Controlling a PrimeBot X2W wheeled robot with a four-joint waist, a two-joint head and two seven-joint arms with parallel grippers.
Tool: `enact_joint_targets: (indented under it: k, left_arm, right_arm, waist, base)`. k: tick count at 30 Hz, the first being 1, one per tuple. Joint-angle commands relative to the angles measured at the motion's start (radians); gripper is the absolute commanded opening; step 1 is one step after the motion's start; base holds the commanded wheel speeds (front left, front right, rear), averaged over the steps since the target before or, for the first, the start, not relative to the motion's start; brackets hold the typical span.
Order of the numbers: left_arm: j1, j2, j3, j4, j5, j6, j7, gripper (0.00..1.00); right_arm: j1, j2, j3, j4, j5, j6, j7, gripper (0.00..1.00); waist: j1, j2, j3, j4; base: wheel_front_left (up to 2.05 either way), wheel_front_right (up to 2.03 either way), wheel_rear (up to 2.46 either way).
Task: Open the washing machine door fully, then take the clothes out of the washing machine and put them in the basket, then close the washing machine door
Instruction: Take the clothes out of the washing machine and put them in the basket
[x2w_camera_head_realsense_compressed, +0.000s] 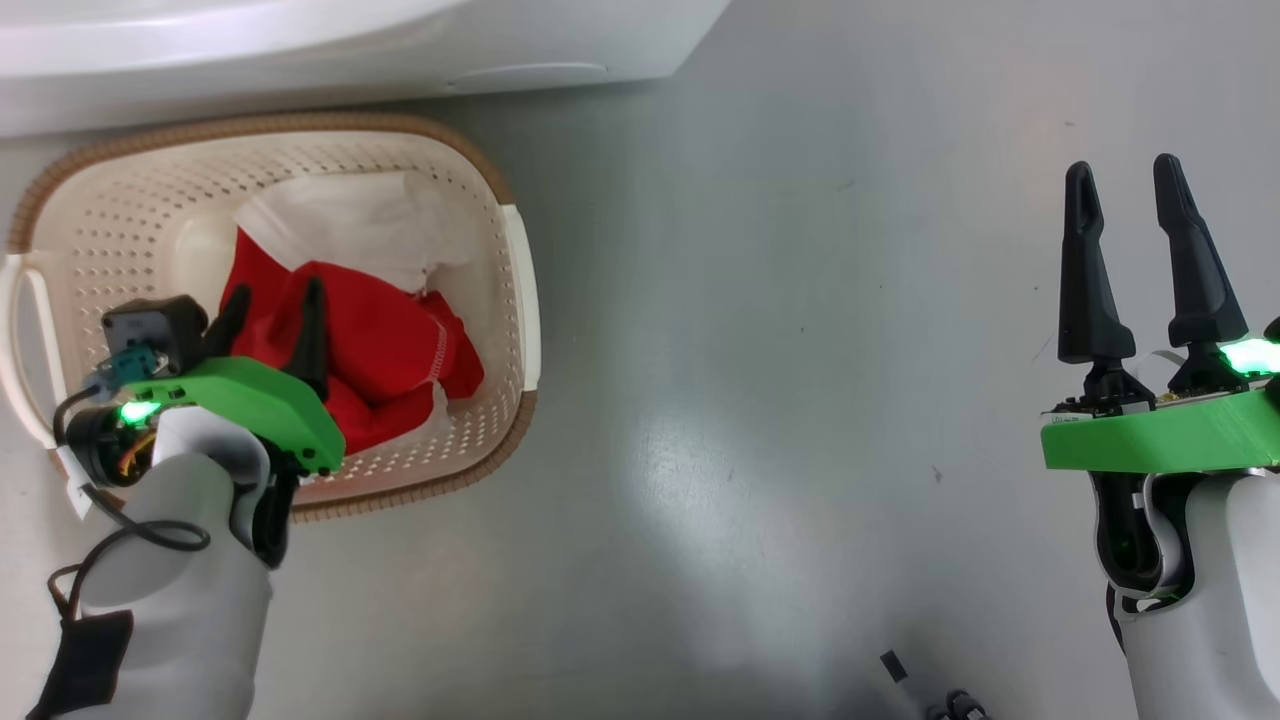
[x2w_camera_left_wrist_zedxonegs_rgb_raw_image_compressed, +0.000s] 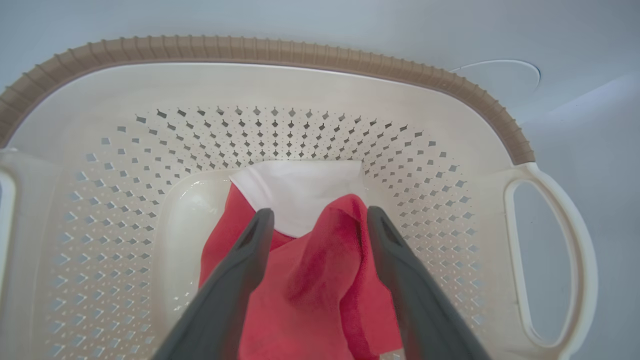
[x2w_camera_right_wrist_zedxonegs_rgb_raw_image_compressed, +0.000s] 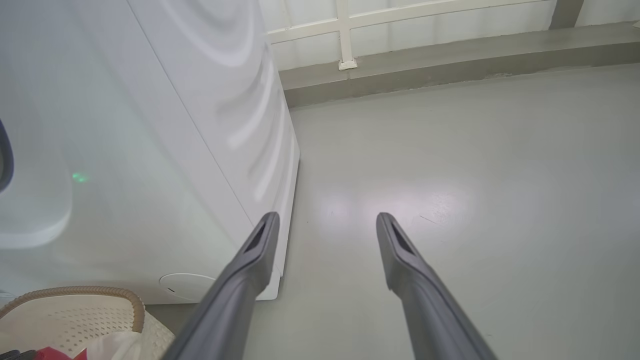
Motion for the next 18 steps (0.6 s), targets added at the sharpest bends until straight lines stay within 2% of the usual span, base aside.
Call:
enact_joint_targets:
  k: [1,10,18]
  left_arm:
    - [0.040,0.032,0.026,-0.016,-0.004,-0.005,-0.005,1.00]
    - [0.086,0.023,0.047,-0.069,0.004,-0.006,-0.005,1.00]
    - [0.153,0.021,0.085,-0.170,0.037,-0.006,-0.005,1.00]
  right_arm:
    - [0.021,0.001,0.022,-0.017,-0.004,0.007,-0.006,1.00]
    - [0.032,0.001,0.023,-0.004,-0.016,0.007,-0.006,1.00]
    - [0.056,0.001,0.028,0.014,-0.027,0.007,-0.006,1.00]
  waist:
    - [0.0000,0.0000,-0.018,0.004]
    - [0.0000,0.0000,-0.089,0.017]
    - [0.0000,0.0000,-0.187,0.032]
  base:
    - [0.00,0.00,0.00]
    - [0.00,0.00,0.00]
    - [0.00,0.00,0.00]
